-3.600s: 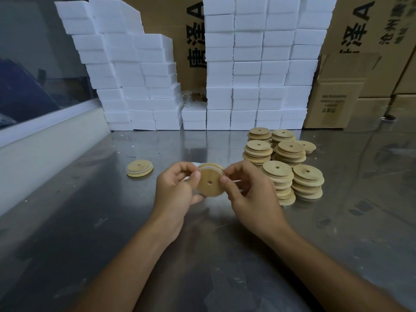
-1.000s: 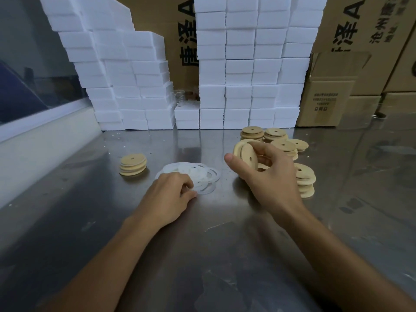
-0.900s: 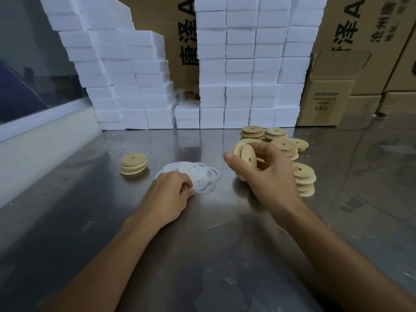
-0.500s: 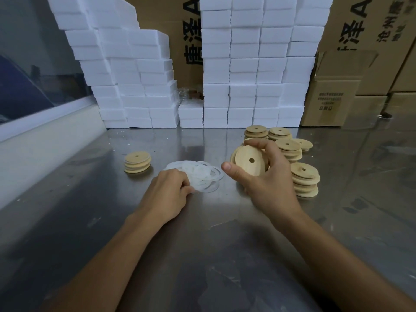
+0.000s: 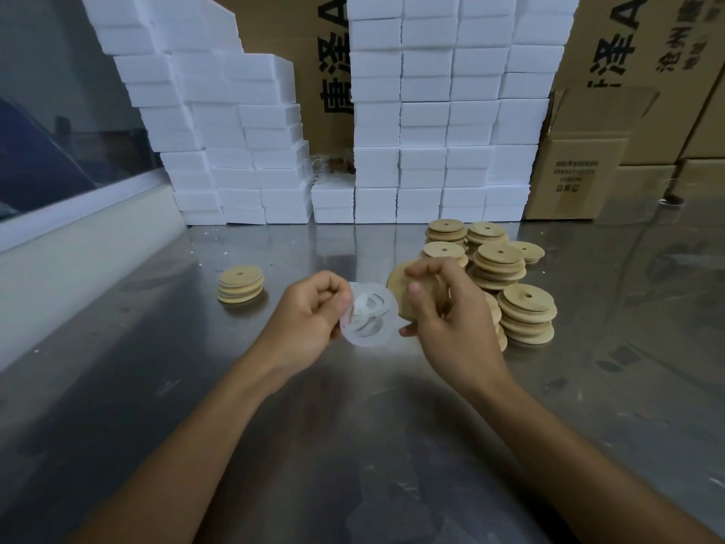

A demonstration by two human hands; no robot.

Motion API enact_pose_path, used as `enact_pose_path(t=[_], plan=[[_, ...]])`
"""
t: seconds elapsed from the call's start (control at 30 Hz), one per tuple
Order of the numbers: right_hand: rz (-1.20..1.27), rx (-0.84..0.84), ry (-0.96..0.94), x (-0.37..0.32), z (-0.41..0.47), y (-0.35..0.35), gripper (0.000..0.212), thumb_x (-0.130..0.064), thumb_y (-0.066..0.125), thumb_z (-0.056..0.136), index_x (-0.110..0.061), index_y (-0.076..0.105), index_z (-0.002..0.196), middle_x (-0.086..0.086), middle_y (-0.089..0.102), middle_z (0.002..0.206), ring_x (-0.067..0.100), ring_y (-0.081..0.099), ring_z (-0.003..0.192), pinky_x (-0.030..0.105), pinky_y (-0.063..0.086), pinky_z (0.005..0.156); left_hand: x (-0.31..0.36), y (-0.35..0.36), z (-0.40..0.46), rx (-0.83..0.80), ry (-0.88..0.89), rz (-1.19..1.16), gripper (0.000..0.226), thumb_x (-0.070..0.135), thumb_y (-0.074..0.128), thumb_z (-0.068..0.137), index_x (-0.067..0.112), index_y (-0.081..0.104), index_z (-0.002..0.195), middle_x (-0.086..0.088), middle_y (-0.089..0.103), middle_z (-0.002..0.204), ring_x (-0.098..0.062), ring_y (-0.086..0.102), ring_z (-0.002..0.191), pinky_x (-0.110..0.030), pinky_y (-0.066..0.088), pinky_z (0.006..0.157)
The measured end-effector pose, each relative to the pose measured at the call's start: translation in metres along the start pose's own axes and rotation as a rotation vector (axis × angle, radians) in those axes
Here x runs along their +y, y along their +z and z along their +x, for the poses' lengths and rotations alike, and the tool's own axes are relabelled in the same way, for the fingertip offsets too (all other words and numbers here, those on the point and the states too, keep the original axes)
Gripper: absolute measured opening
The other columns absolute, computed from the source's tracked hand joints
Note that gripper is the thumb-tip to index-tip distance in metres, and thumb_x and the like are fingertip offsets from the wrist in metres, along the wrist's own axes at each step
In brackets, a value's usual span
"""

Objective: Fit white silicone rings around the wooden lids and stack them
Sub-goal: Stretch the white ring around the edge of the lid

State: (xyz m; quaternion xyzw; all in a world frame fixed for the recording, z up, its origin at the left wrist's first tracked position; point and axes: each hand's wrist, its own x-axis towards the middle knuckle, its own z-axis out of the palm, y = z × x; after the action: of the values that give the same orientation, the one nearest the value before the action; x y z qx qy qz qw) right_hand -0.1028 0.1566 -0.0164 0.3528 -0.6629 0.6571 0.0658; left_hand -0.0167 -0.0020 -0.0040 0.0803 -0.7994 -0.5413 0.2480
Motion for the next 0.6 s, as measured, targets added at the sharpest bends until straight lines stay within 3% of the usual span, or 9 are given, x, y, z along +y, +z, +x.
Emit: enact_pose_path(t=[0.03,0.13,0.2,0.27,0.4,0.5,0.6], plan=[[0.007,-0.021,0.012,0.000,-0.001,0.001,0.005,-0.025,0.058,0.098,-0.028,0.061,0.099,-0.022,0.062,0.094,0.010,0.065,0.085,0.030,0.059,0.060,0.002,0.003,-0.001,-0.022,-0.016,-0.063,0.026,0.003,0.047,0.100,0.012,0.055,0.077,0.003,0.058,0.059,-0.008,0.047,0.052,-0.019,0.040,0.047],[0.055,-0.090,0.073,-0.003,-0.003,0.003,0.034,-0.054,0.053,0.091,-0.024,0.065,0.103,-0.007,0.066,0.094,0.015,0.067,0.086,0.035,0.060,0.059,0.004,0.011,-0.003,0.008,-0.025,-0.110,0.025,0.006,0.048,0.100,0.012,0.056,0.077,-0.006,0.056,0.064,-0.013,0.048,0.056,-0.026,0.039,0.050],[0.077,-0.138,0.071,-0.006,-0.006,0.005,0.037,-0.059,0.054,0.087,-0.027,0.067,0.099,-0.011,0.065,0.086,0.010,0.067,0.080,0.032,0.058,0.054,0.002,0.015,-0.003,0.045,-0.026,-0.058,0.024,0.009,0.051,0.099,0.016,0.058,0.077,-0.004,0.056,0.064,-0.015,0.050,0.061,-0.031,0.041,0.054],[0.052,-0.166,0.050,-0.005,-0.008,0.007,0.032,-0.059,0.057,0.087,-0.030,0.067,0.093,-0.010,0.065,0.084,0.012,0.067,0.077,0.032,0.058,0.051,-0.001,0.018,-0.004,0.067,-0.037,-0.028,0.021,0.012,0.053,0.099,0.016,0.059,0.079,-0.005,0.058,0.070,-0.020,0.054,0.067,-0.037,0.045,0.057],[-0.087,-0.145,-0.021,-0.001,-0.010,0.007,0.018,-0.036,0.057,0.098,-0.022,0.061,0.088,-0.005,0.062,0.077,0.019,0.064,0.067,0.043,0.056,0.047,-0.003,0.021,-0.005,0.092,-0.083,-0.113,0.018,0.016,0.053,0.099,0.016,0.059,0.082,-0.010,0.064,0.089,-0.017,0.066,0.070,-0.037,0.057,0.053],[-0.156,-0.102,-0.031,0.002,-0.012,0.007,0.020,-0.038,0.051,0.100,-0.022,0.057,0.089,-0.006,0.061,0.077,0.019,0.064,0.068,0.053,0.054,0.058,-0.005,0.029,-0.007,0.093,-0.142,-0.198,0.015,0.021,0.055,0.098,0.016,0.059,0.085,-0.008,0.069,0.090,-0.025,0.071,0.081,-0.043,0.060,0.056],[-0.183,-0.036,-0.029,0.006,-0.012,0.009,0.013,-0.039,0.050,0.100,-0.030,0.054,0.091,-0.011,0.063,0.078,0.016,0.066,0.069,0.052,0.056,0.062,-0.006,0.037,-0.007,0.171,-0.153,-0.167,0.012,0.021,0.055,0.098,0.015,0.060,0.089,-0.009,0.070,0.094,-0.028,0.070,0.089,-0.049,0.061,0.065]])
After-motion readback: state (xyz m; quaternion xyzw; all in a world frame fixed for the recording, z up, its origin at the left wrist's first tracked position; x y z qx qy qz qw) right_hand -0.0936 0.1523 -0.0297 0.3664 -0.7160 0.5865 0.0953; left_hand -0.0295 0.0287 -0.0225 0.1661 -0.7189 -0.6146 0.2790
